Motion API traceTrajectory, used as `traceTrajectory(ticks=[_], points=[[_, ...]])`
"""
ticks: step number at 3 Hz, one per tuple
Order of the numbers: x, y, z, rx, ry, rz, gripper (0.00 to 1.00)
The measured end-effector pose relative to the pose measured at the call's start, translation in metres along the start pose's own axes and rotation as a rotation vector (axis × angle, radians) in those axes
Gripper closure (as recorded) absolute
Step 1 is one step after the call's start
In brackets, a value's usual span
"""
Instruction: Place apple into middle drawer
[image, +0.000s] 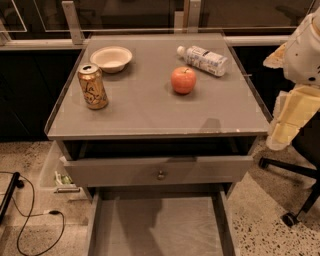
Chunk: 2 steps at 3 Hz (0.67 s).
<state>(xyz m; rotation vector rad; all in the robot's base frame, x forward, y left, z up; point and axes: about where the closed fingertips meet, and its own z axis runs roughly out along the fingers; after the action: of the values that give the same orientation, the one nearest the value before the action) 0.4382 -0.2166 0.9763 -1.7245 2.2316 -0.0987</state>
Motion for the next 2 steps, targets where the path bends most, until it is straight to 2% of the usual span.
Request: traceTrajectory(ticks=[1, 2], points=[[0.000, 0.000, 0.000, 0.000, 0.000, 0.000, 0.00], [-0.011, -0.006, 0.003, 0.021, -0.023, -0.015, 0.00]])
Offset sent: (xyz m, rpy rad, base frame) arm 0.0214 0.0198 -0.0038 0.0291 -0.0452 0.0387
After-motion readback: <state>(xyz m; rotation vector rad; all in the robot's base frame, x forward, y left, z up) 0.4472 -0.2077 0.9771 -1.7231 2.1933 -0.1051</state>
